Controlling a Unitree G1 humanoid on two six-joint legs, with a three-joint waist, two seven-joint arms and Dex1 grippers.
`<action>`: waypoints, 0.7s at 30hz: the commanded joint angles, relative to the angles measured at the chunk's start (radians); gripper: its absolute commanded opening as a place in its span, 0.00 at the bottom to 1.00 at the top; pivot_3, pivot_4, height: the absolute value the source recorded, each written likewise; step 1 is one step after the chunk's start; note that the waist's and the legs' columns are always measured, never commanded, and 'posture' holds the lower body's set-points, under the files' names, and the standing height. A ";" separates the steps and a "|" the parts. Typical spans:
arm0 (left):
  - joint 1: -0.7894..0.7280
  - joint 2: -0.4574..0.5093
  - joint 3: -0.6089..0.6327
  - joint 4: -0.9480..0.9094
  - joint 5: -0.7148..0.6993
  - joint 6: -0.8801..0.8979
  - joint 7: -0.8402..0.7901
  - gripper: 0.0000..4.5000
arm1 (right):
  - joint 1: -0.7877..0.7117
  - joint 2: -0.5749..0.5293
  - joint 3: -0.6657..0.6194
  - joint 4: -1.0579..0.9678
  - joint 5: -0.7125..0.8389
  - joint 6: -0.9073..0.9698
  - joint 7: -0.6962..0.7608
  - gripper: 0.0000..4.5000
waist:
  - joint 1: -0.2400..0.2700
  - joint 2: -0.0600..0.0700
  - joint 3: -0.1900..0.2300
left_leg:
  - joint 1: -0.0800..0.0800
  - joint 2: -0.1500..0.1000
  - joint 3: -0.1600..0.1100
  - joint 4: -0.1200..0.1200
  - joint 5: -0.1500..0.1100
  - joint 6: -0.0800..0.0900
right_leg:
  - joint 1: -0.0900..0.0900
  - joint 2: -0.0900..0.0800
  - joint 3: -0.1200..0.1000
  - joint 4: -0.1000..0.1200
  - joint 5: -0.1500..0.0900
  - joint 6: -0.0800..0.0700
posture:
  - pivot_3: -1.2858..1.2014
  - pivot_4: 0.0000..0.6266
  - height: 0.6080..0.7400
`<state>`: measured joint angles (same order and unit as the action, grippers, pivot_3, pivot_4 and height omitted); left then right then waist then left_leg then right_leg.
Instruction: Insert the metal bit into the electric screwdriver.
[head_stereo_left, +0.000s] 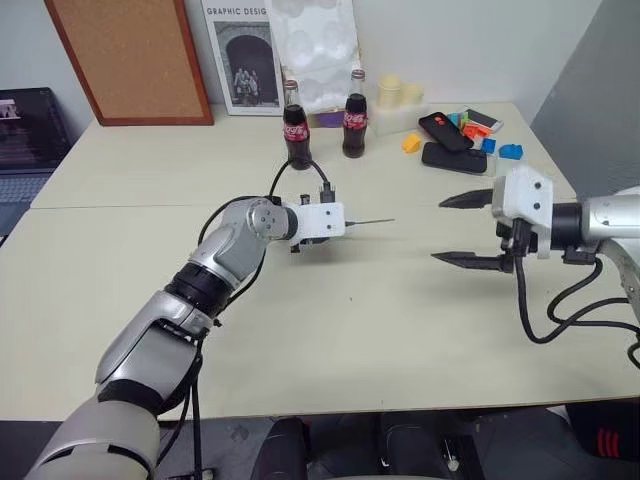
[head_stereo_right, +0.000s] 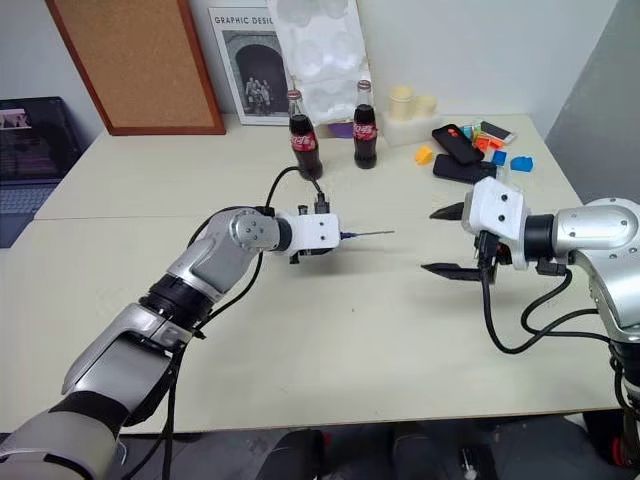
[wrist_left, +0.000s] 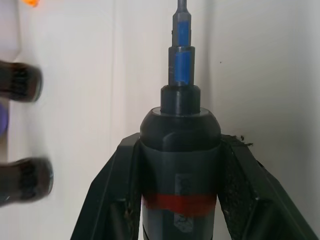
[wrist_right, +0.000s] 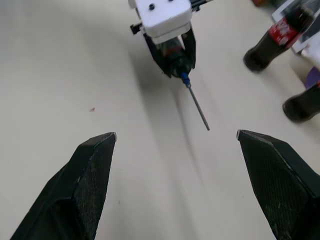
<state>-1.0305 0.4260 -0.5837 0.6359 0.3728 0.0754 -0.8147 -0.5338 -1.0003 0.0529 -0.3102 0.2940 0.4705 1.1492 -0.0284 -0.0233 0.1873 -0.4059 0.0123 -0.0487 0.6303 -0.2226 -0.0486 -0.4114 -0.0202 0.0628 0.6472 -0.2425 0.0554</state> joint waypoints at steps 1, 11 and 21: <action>-0.023 -0.076 -0.025 0.144 0.027 -0.069 -0.013 0.37 | 0.007 -0.008 0.007 -0.075 -0.009 0.029 -0.019 0.90 | 0.000 0.000 0.000 | 0.000 0.000 0.000 0.000 0.000 0.000 | 0.000 0.000 0.000 0.000 0.000 0.000 | 0.52 0.24 1.00; -0.002 -0.121 0.015 0.212 0.064 -0.094 -0.043 0.54 | -0.026 0.044 -0.004 -0.087 0.014 0.065 -0.057 0.90 | 0.003 0.001 -0.001 | 0.005 -0.001 -0.001 0.001 0.000 0.000 | 0.006 -0.001 0.000 0.000 0.000 0.001 | 0.52 0.24 1.00; 0.006 -0.130 0.161 0.106 -0.030 -0.014 -0.071 0.99 | -0.033 0.052 -0.010 -0.066 0.014 0.059 -0.059 0.90 | 0.002 0.001 -0.001 | 0.005 -0.001 -0.001 0.001 0.000 0.000 | 0.006 -0.001 -0.001 0.001 0.000 0.001 | 0.52 0.24 1.00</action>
<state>-1.0517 0.3110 -0.4457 0.7921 0.3921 0.0305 -0.8465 -0.5411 -0.9425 0.0721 -0.3691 0.2985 0.5355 1.0949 -0.0263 -0.0224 0.1866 -0.4012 0.0118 -0.0496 0.6310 -0.2226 -0.0486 -0.4056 -0.0210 0.0624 0.6478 -0.2421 0.0562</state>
